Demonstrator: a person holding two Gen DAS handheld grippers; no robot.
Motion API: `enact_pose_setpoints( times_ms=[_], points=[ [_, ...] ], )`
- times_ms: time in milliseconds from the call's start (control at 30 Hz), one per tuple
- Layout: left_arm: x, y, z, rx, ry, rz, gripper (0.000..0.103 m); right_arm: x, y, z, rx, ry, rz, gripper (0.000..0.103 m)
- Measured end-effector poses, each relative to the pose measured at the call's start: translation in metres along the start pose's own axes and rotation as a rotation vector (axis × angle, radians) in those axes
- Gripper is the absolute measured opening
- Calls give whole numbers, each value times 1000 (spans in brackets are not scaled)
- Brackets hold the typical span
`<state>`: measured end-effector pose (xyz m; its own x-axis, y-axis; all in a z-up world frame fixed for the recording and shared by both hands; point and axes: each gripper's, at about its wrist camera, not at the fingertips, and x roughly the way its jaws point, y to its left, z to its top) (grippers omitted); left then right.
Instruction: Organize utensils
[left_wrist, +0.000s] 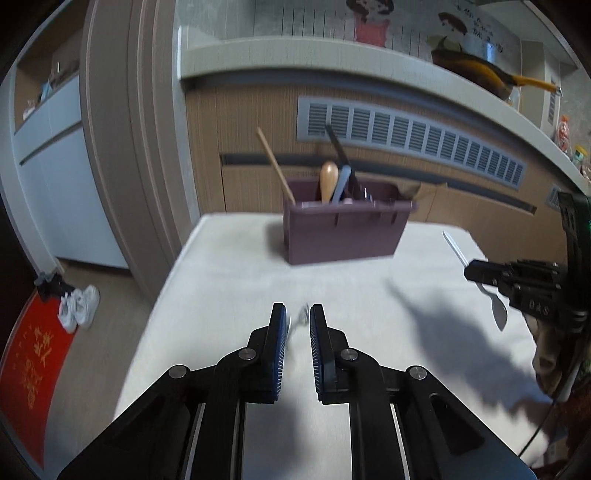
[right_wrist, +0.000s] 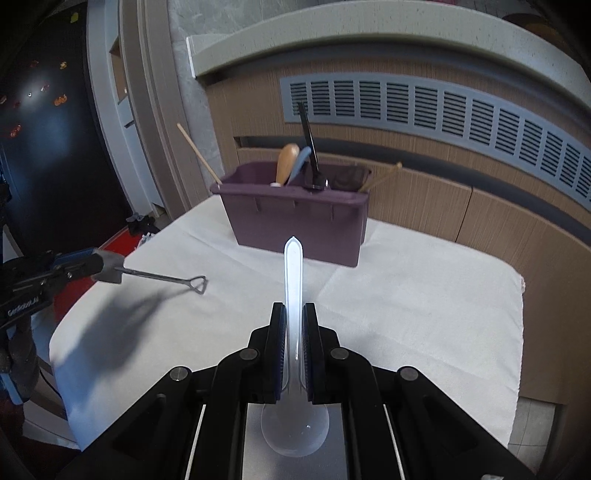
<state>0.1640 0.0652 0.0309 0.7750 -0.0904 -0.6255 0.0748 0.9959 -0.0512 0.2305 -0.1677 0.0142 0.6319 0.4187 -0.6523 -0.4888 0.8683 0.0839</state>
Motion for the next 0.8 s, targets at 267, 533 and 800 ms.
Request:
enact_pose_setpoints(
  times_ms=[267, 533, 800],
  points=[
    [13, 21, -4, -53, 65, 17, 11, 10, 3, -5, -26, 36, -14, 7],
    [24, 58, -75, -283, 248, -39, 14, 37, -6, -24, 7, 126, -10, 7],
    [40, 77, -111, -547, 382, -138, 22, 54, 2, -35, 4, 176, 0, 7]
  ],
)
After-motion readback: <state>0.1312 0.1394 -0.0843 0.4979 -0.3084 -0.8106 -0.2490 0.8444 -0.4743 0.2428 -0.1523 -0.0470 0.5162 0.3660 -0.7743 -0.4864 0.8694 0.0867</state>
